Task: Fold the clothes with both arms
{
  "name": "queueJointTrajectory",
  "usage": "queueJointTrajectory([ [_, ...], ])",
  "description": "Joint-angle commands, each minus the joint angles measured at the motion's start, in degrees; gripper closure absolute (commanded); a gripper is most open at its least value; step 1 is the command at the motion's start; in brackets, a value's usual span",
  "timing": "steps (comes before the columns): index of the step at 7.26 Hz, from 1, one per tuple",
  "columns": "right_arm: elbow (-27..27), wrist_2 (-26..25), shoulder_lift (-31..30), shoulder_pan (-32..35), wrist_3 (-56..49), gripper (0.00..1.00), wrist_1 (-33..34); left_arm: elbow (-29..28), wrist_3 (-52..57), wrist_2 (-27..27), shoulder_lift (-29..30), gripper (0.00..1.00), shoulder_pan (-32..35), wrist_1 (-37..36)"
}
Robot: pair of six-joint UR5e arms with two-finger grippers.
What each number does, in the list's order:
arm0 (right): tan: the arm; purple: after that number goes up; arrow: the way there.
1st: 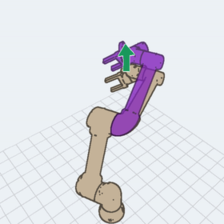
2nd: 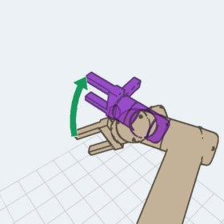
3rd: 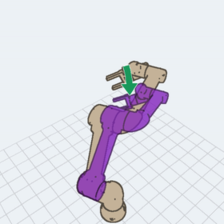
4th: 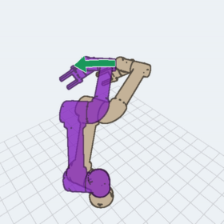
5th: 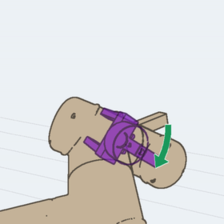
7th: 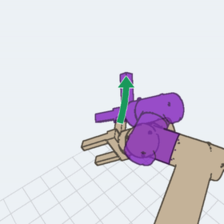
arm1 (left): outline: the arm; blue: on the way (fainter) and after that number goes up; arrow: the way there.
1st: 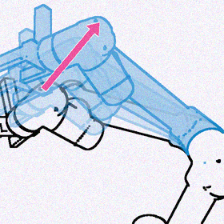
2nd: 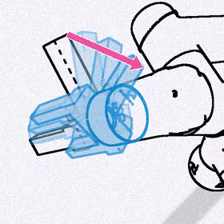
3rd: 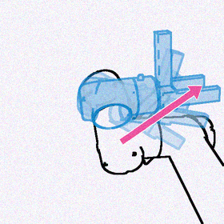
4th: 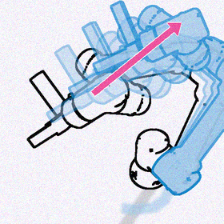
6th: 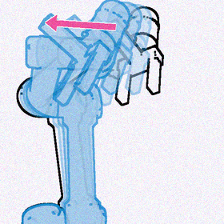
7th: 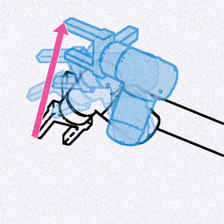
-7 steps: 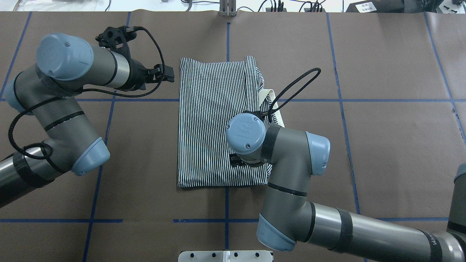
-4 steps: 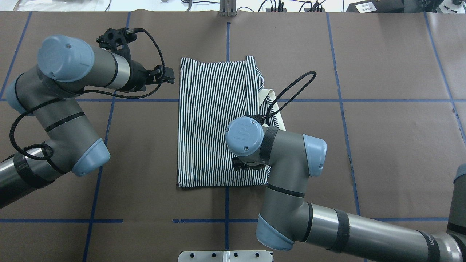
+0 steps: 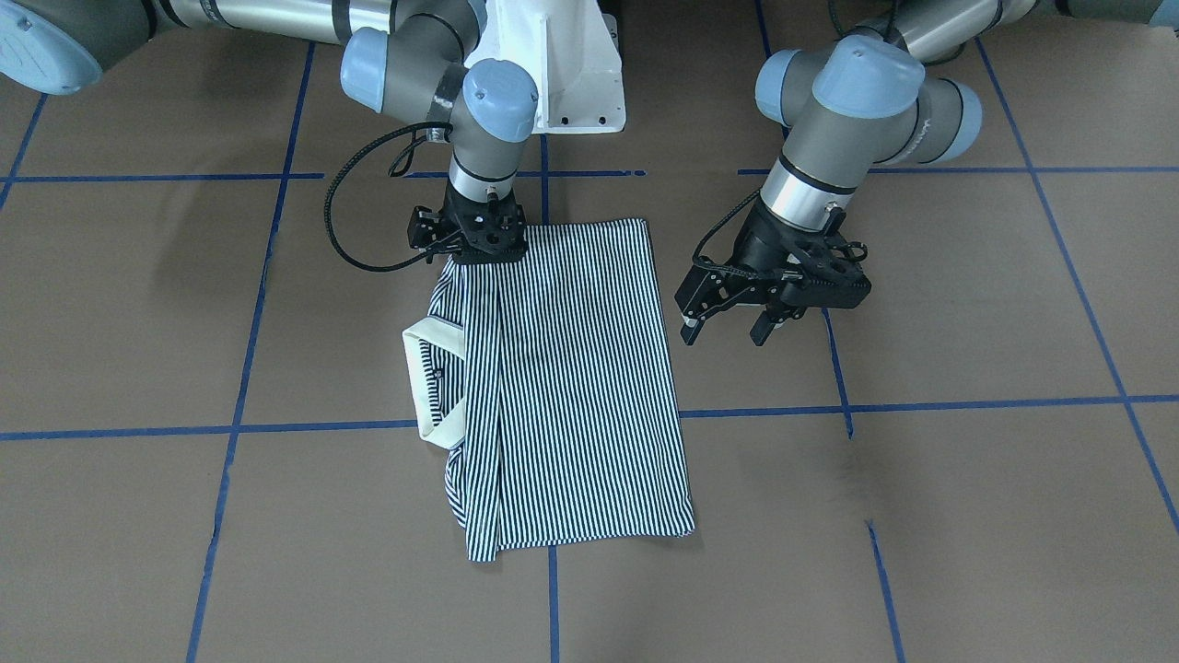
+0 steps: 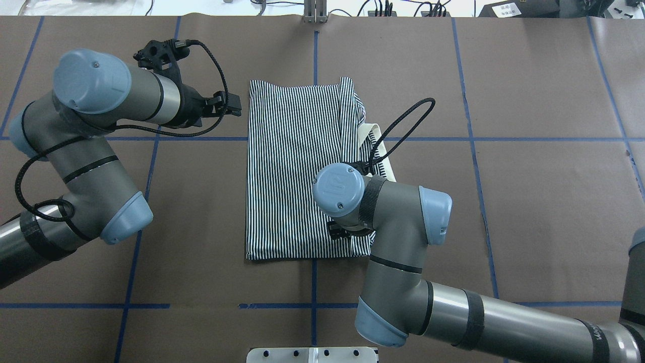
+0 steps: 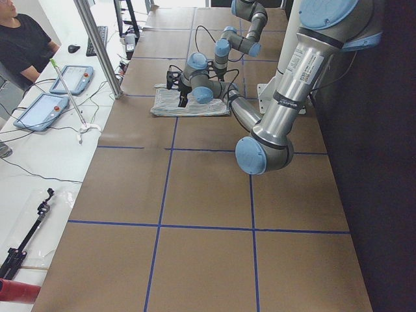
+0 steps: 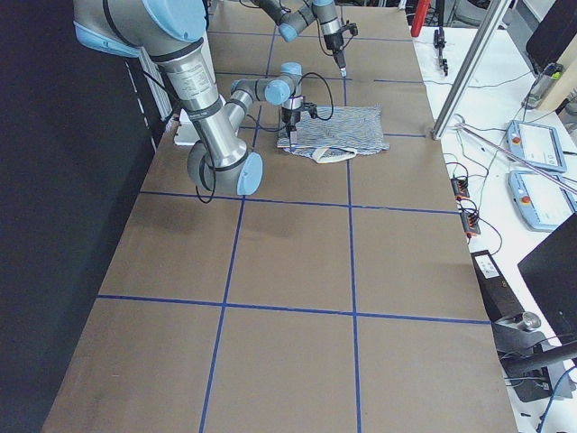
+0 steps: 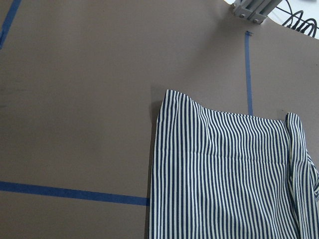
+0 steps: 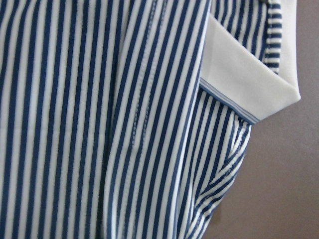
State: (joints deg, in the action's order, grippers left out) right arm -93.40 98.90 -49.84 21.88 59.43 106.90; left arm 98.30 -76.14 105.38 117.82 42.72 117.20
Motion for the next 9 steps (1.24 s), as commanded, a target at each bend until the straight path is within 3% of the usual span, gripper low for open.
queueJointTrajectory([
  [1, -0.29, -0.20, -0.17, 0.09, -0.54, 0.00, 1.90, -0.30, -0.15, 0.00, 0.04, 0.00, -0.18, 0.39],
  [3, -0.73, -0.11, -0.87, 1.05, -0.98, 0.00, 2.26, -0.48, -0.24, -0.09, 0.39, 0.00, -0.79, 0.92],
  [5, -8.95, 0.07, -8.65, 4.03, -5.96, 0.00, 2.35, -0.48, -1.54, -0.09, 0.65, 0.00, -1.49, 1.01],
  [7, -13.37, -0.55, -14.64, 5.09, -8.54, 0.00, 1.91, -0.39, -3.92, -0.18, 0.83, 0.00, -2.38, 2.50],
  [8, -16.26, -0.03, -13.97, 5.97, -8.63, 0.00, 2.08, -0.48, -3.49, -0.18, 0.57, 0.00, -2.38, 2.68],
  [9, -15.86, 0.15, -11.10, 6.41, -8.63, 0.00, 1.47, 0.13, -3.32, -0.09, 0.48, 0.00, -2.38, 2.51],
])
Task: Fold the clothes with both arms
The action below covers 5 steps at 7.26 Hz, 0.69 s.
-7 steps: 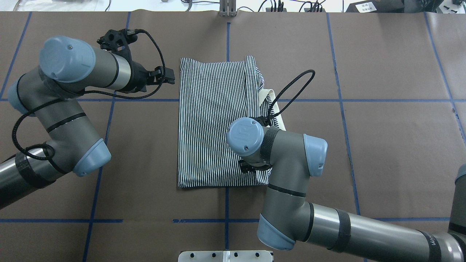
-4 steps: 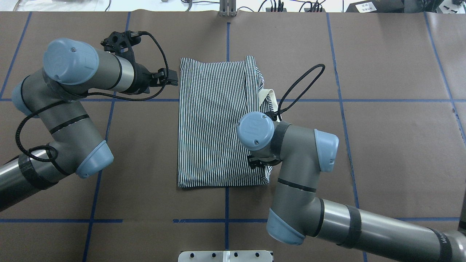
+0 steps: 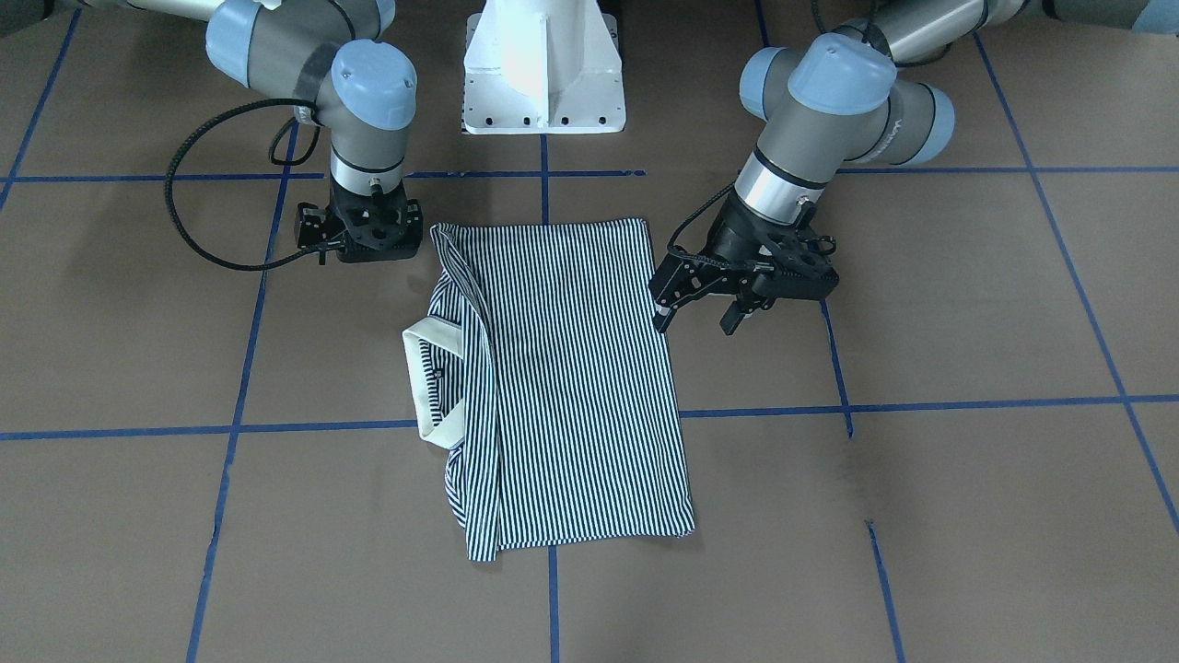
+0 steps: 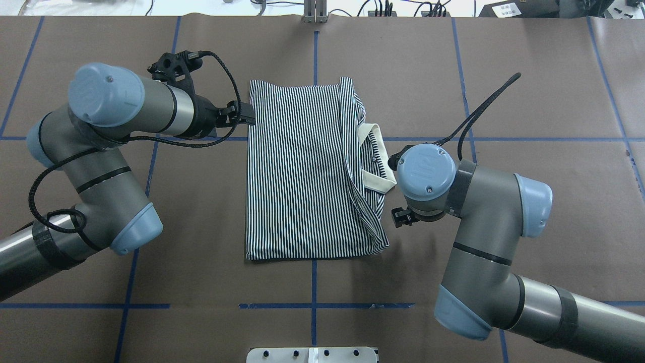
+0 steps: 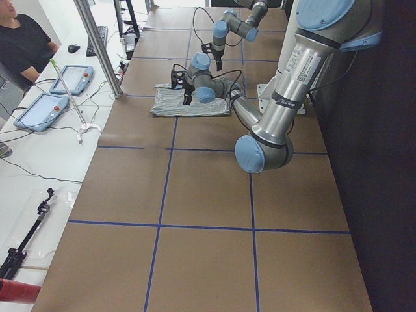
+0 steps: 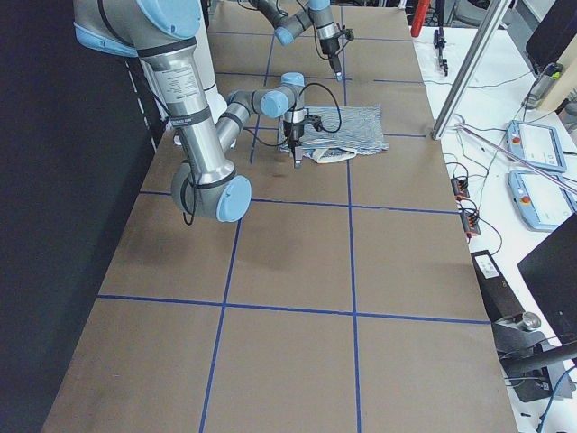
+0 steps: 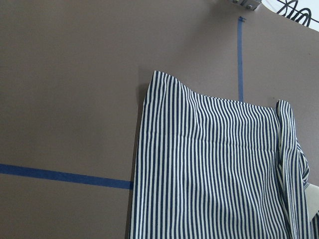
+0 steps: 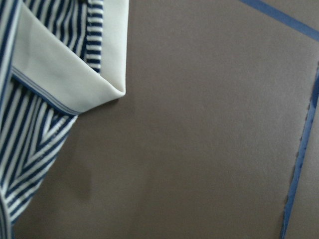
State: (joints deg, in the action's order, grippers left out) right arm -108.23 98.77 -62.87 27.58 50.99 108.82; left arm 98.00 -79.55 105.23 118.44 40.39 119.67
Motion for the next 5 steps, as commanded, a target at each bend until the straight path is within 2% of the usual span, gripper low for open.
queueJointTrajectory([
  [1, 3.42, -0.07, 7.97, 0.89, 0.25, 0.00, -0.62, 0.87, 0.18, 0.15, -0.49, 0.00, 0.13, -0.05],
  [2, 10.95, -0.16, 14.55, 0.81, 0.60, 0.00, -0.71, 0.88, 0.27, -0.02, -0.66, 0.00, 0.13, -0.14],
  [3, 14.77, -0.16, 15.93, 0.37, 0.26, 0.00, -3.58, 0.79, 0.27, -0.02, -0.67, 0.00, 0.13, -0.14],
  [4, 17.07, 0.28, 16.37, -0.68, -0.18, 0.00, -4.48, 0.79, 0.19, -0.02, -0.67, 0.00, 0.13, -0.14],
  [5, 17.18, 0.54, 16.29, -1.12, -0.19, 0.00, -4.05, 0.79, 0.19, -0.02, -0.67, 0.00, 0.13, -0.14],
])
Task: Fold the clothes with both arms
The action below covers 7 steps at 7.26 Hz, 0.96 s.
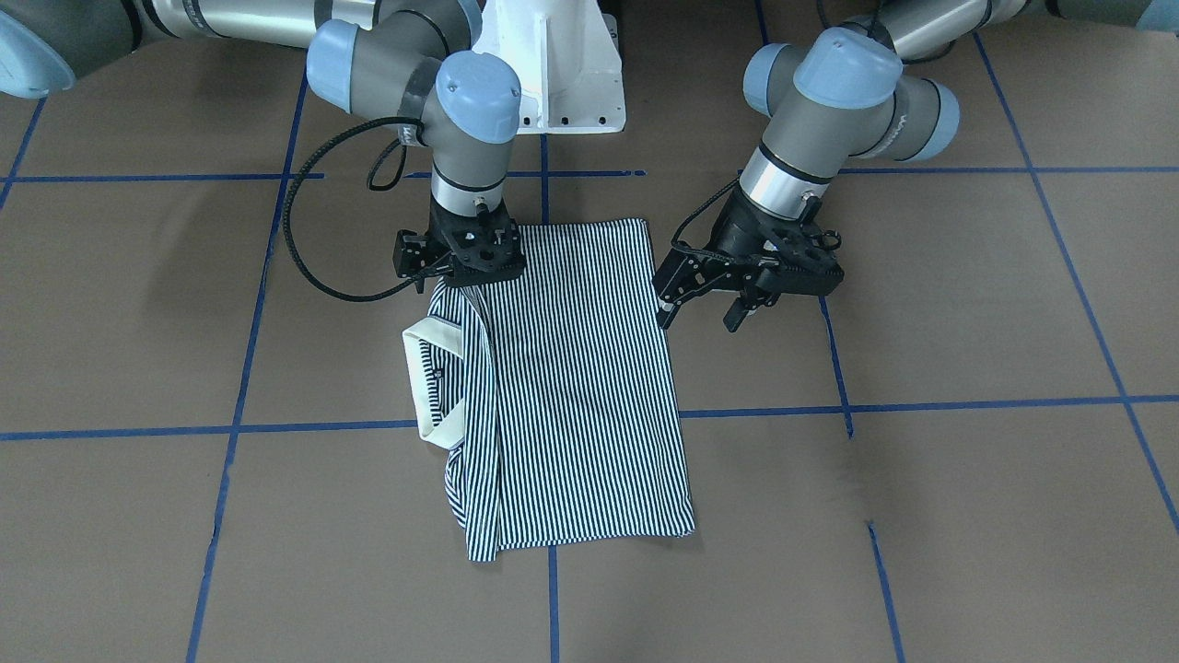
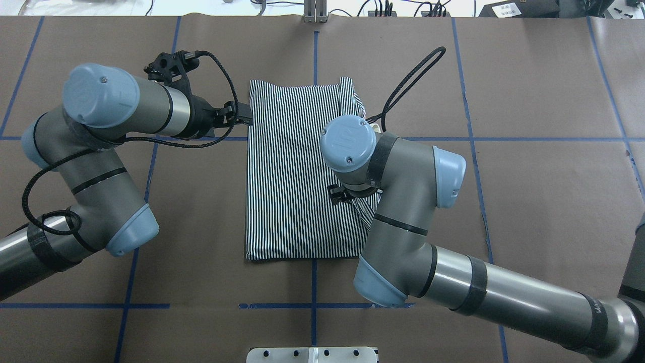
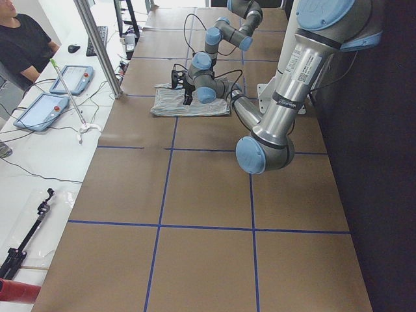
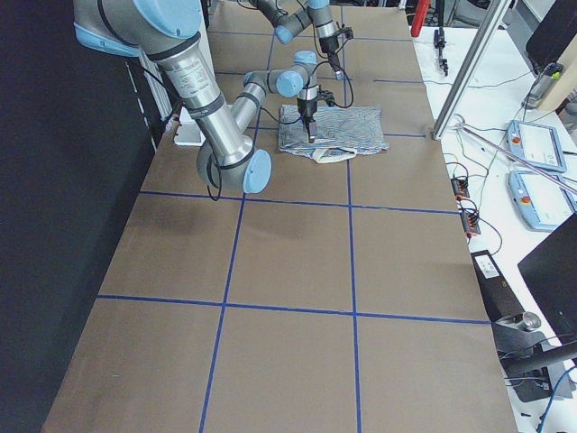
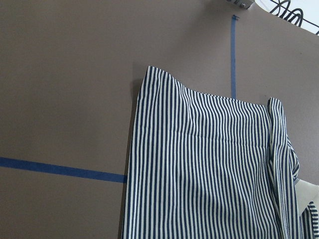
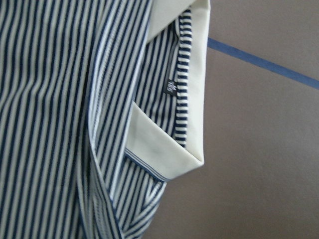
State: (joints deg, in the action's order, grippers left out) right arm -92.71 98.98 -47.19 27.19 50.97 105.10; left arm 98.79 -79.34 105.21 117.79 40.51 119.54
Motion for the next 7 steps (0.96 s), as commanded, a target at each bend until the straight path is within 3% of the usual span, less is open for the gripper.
queueJointTrajectory([
  [1, 2.70, 0.43, 0.17, -0.74, -0.34, 0.00, -0.33, -0.26, 0.06, -0.18, -0.11, 0.00, 0.01, 0.08],
  [7, 3.59, 1.39, -0.80, -0.56, -1.66, 0.00, 2.13, -0.88, 0.15, -0.18, -0.02, 0.00, -0.17, 0.26],
])
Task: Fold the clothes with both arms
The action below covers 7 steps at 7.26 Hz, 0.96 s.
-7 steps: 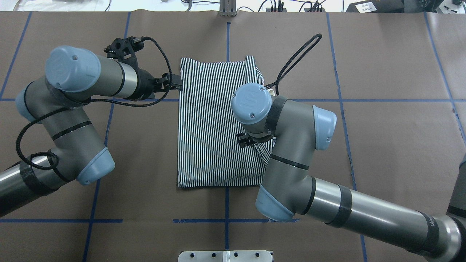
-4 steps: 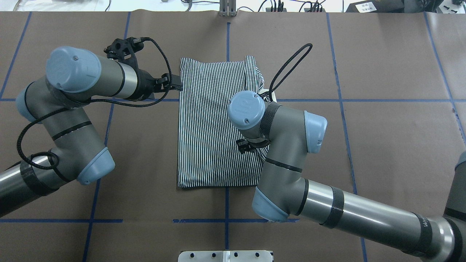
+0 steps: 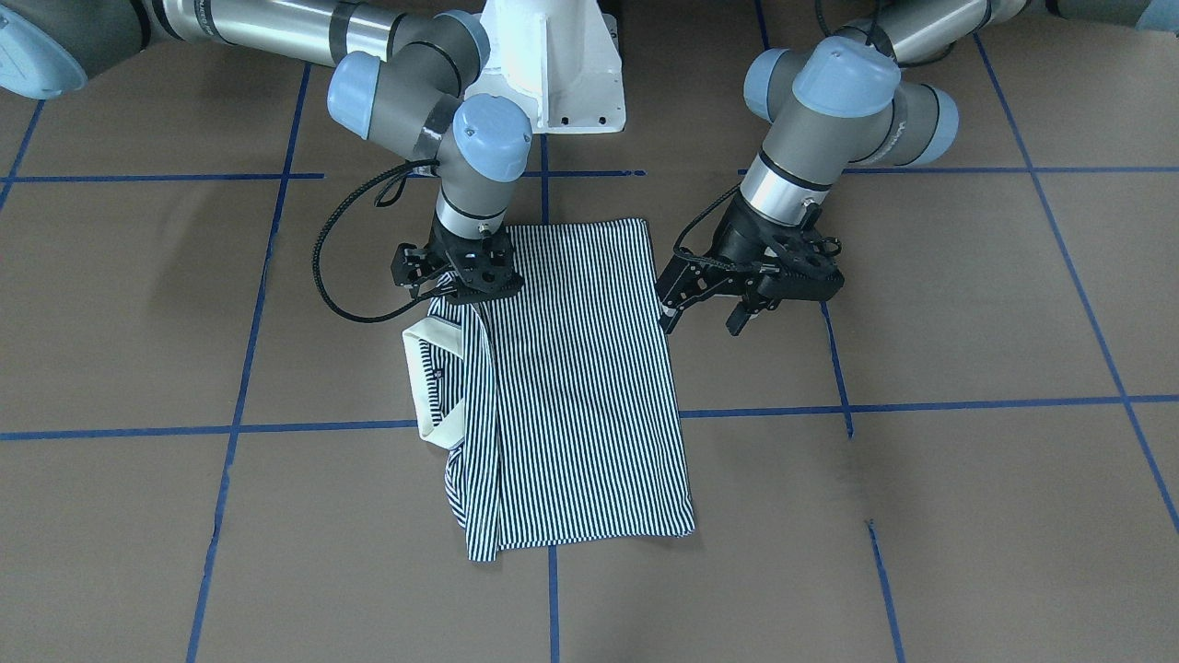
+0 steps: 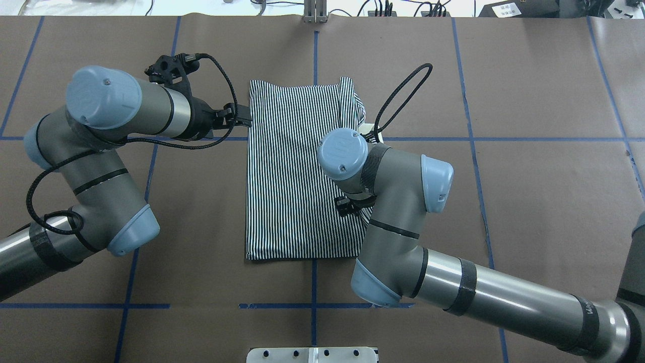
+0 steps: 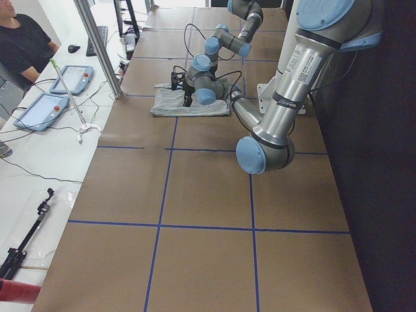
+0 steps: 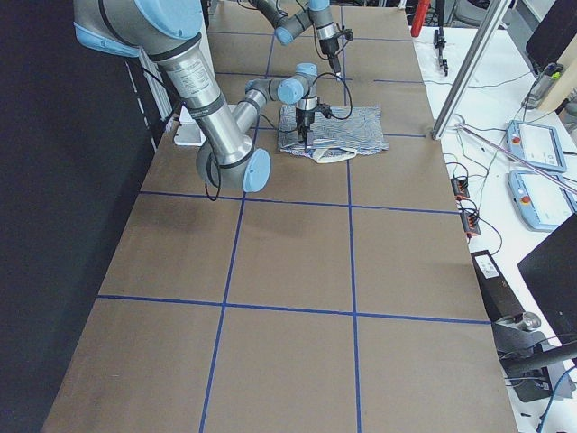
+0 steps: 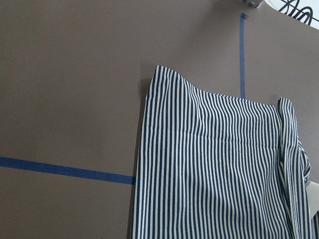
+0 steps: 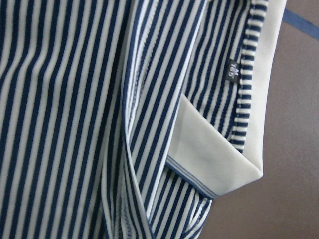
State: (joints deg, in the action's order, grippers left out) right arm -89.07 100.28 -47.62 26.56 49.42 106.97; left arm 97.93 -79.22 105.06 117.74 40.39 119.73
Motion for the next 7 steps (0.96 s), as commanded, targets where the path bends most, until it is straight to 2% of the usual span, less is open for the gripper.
queueJointTrajectory([
  [1, -0.05, 0.09, -0.37, 0.07, -0.11, 0.00, 0.70, -0.20, -0.14, -0.03, 0.04, 0.00, -0.04, 0.16],
  [4, -0.92, 0.18, -2.46, 1.82, -0.20, 0.00, 1.40, -0.37, -0.41, -0.03, 0.39, 0.00, -0.13, 0.25],
  [6, -6.26, 0.18, -8.17, 3.13, -1.25, 0.00, 1.66, -0.37, -0.58, -0.03, 0.74, 0.00, -0.13, 0.25],
  [7, -7.59, 0.18, -7.41, 3.58, -1.26, 0.00, 3.32, -0.37, -0.50, -0.03, 0.65, 0.00, -0.13, 0.25],
])
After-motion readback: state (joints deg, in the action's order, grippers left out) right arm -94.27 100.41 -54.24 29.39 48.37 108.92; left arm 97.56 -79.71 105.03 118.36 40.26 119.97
